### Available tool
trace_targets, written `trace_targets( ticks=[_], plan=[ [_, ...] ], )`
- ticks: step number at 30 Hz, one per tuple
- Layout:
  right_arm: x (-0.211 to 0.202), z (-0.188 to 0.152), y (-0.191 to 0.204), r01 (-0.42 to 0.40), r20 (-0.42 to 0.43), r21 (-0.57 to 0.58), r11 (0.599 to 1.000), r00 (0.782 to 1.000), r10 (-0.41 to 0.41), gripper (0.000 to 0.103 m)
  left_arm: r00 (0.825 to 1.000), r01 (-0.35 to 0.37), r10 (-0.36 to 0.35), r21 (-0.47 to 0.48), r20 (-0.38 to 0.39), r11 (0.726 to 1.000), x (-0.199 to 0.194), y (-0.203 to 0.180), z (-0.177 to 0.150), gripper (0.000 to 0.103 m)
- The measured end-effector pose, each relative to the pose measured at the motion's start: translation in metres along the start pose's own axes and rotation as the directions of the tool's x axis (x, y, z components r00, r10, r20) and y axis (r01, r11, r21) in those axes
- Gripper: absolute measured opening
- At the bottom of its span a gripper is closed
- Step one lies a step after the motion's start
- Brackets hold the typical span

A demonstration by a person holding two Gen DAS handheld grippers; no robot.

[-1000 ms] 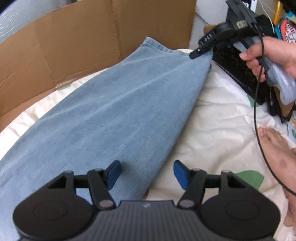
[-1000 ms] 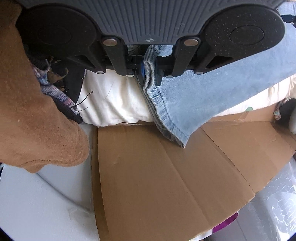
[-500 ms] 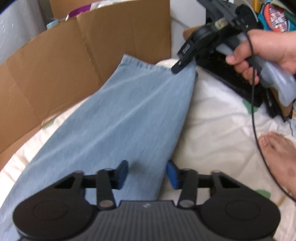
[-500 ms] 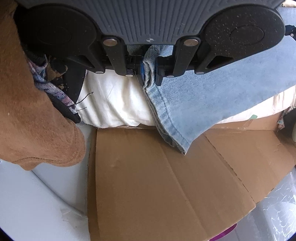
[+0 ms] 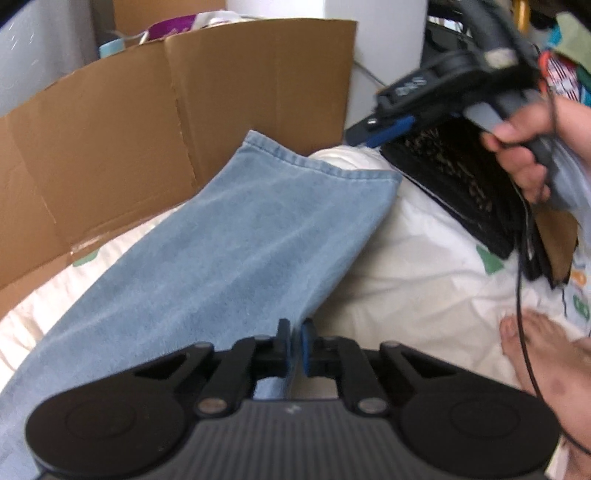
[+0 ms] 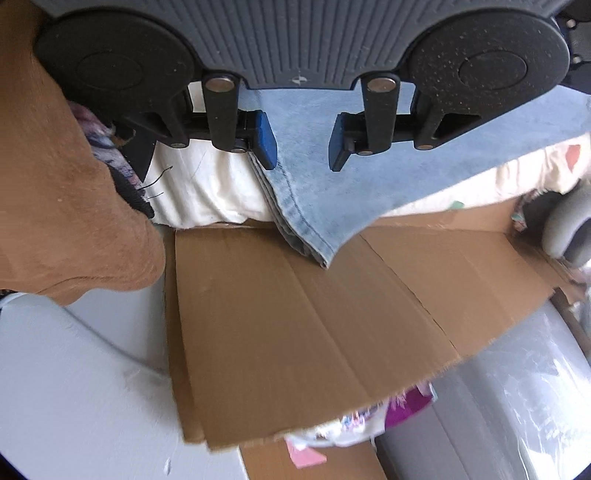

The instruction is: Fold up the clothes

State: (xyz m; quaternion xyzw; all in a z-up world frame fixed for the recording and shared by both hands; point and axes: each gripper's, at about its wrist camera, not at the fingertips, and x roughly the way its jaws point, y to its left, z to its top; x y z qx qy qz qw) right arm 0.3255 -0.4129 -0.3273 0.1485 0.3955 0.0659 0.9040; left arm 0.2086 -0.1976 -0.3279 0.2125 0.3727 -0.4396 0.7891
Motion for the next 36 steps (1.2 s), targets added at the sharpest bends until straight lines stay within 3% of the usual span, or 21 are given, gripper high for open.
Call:
trace_targets(
  ticks=[8, 14, 22, 28, 36],
  plan=[
    [-0.032, -0.017, 0.022, -0.028, 0.014, -0.092, 0.995, 0.999, 0.029, 0.038, 0.999, 0.02, -0.016, -0.134, 0.029, 0.991, -0.011, 0.028, 0.01, 0.003],
    [-0.012, -0.048, 0.042, -0.077, -0.12, -0.164, 0.983, 0.991, 0.058, 0.038, 0.999, 0.031, -0.024, -0.167, 0.041, 0.985, -0.015, 0.038, 0.015, 0.003],
    [0.027, -0.053, 0.063, -0.069, -0.158, -0.251, 0.966, 0.987, 0.03, 0.038, 0.999, 0.042, -0.037, -0.159, 0.038, 0.986, -0.013, 0.035, 0.015, 0.003],
    [0.04, -0.072, 0.05, -0.028, -0.229, -0.298, 0.954, 0.972, -0.043, 0.037, 0.998, 0.056, -0.053, -0.141, 0.022, 0.988, -0.006, 0.028, 0.01, 0.003],
    [0.029, -0.068, 0.027, 0.025, -0.23, -0.215, 0.976, 0.97, -0.076, 0.037, 0.996, 0.076, -0.08, -0.104, -0.034, 0.992, 0.017, 0.013, -0.005, 0.003]
  ],
)
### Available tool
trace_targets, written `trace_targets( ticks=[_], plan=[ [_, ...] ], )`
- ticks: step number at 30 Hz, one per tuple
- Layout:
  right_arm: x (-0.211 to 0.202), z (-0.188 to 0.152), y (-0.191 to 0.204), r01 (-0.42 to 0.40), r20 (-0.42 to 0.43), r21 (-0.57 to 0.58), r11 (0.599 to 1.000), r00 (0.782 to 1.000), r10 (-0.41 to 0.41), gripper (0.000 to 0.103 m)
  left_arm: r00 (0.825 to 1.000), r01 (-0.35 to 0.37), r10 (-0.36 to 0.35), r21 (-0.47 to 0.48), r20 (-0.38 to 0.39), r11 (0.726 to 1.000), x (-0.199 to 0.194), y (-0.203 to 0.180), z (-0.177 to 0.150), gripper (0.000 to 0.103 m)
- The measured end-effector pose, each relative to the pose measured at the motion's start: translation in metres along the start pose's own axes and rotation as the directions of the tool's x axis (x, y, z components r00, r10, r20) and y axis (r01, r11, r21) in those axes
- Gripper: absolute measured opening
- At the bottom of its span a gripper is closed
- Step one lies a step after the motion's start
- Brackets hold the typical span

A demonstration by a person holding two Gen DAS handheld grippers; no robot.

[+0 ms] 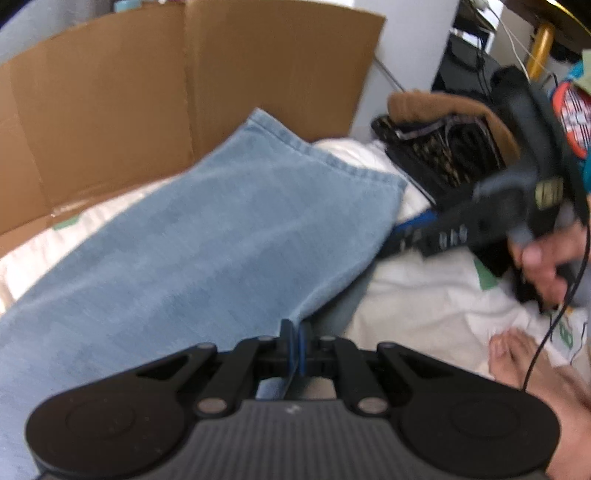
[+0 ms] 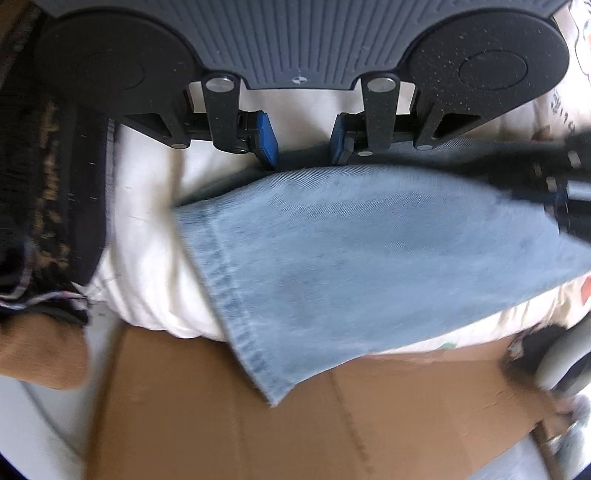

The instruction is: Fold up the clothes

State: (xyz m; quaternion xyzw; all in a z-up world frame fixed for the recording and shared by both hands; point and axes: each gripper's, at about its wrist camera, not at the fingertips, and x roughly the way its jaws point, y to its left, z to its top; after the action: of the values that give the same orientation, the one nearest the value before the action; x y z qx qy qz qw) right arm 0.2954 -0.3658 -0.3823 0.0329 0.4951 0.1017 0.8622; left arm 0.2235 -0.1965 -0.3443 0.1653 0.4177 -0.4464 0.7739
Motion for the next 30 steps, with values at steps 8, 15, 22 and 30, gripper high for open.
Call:
trace_targets(
  ticks=[8, 15, 22, 30],
  plan=[
    [-0.018, 0.002, -0.018, -0.012, 0.065, 0.087, 0.996, 0.998, 0.006, 0.037, 1.0, -0.008, 0.009, 0.032, -0.027, 0.999, 0.017, -0.006, -0.008, 0.003],
    [-0.026, 0.015, -0.023, -0.003, 0.116, 0.156, 0.988, 0.993, -0.016, 0.038, 0.999, 0.009, -0.008, 0.027, -0.033, 1.0, 0.012, -0.008, -0.007, 0.017],
    [-0.038, 0.014, -0.019, -0.024, 0.159, 0.149, 0.989, 0.987, 0.0, 0.038, 1.0, 0.013, -0.013, 0.001, -0.022, 1.0, -0.025, -0.004, -0.014, 0.06],
    [-0.054, 0.013, 0.006, -0.128, 0.203, 0.069, 0.989, 0.973, 0.112, 0.041, 0.998, -0.058, 0.055, -0.14, -0.023, 0.989, -0.079, 0.033, -0.03, 0.075]
  ],
)
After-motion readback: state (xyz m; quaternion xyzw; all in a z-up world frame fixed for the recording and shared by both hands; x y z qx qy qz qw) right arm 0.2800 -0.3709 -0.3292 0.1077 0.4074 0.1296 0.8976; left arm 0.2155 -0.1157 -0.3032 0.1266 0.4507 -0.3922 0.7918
